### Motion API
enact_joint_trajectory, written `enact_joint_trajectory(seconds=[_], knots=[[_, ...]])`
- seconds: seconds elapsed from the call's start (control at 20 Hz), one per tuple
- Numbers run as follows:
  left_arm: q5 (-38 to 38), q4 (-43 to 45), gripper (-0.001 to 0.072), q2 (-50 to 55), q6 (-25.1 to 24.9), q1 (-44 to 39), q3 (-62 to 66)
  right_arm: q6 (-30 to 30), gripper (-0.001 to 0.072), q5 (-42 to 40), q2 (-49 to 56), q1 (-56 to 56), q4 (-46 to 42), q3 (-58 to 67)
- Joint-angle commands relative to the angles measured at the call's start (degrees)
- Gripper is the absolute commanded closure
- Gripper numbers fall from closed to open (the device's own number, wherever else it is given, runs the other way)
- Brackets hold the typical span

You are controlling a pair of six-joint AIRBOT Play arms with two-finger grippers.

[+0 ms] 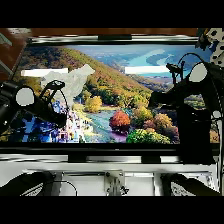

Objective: Fold the shirts.

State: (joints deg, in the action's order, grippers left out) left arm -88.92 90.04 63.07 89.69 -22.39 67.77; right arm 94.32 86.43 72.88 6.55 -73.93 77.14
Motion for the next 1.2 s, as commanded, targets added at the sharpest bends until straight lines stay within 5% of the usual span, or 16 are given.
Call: enact_joint_trajectory(seconds=[0.0, 0.85, 1.15], knots=[[0.0, 0.0, 0.0102, -0.04, -0.02, 0.0, -0.02, -0.04, 0.0026, 0.61, 0.04, 0.07, 0.0, 0.04], [0.2, -0.07, 0.0102, 0.02, 0.02, 0.0, -0.04, -0.09, 0.0026, 0.13, 0.04, 0.07, -0.11, 0.04], [11.87, -1.51, 0.0104, 2.01, 0.0, -0.02, -0.04, -1.84, 0.0026, -0.85, 0.04, 0.07, -0.15, 0.04]])
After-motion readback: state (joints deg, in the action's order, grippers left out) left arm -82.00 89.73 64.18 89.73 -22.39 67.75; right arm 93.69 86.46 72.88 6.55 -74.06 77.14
